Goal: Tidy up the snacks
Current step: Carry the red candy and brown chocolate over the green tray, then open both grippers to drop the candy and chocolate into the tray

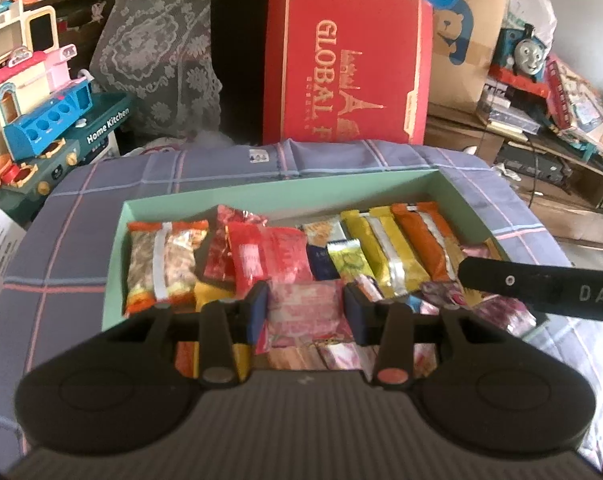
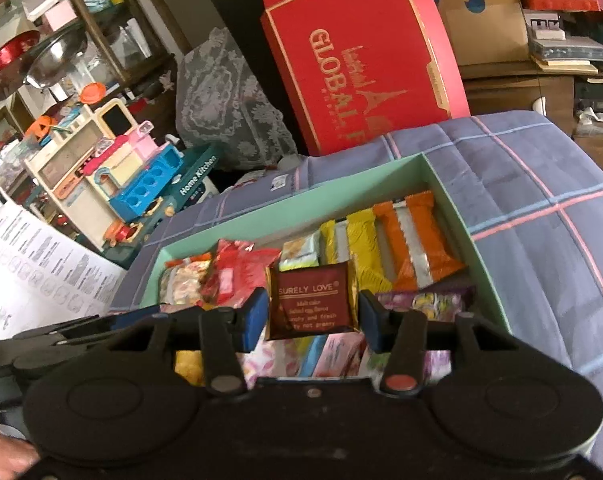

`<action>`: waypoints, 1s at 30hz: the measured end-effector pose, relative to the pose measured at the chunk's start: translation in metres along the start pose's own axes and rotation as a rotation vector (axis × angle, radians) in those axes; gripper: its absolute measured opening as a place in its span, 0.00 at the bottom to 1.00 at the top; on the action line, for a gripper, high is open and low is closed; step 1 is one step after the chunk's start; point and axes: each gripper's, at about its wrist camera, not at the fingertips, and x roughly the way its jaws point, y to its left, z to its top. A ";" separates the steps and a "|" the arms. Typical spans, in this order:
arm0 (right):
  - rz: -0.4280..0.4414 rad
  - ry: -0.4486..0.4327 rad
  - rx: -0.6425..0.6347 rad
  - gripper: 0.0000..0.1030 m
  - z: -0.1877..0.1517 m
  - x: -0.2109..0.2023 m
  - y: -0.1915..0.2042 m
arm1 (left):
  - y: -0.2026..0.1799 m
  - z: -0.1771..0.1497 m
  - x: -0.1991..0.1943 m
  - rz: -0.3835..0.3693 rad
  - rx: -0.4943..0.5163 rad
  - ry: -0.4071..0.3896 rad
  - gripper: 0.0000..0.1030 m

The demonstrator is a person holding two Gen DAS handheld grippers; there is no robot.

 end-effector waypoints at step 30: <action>-0.089 0.025 -0.053 1.00 -0.022 -0.023 0.012 | 0.001 -0.039 -0.040 0.058 -0.025 0.047 1.00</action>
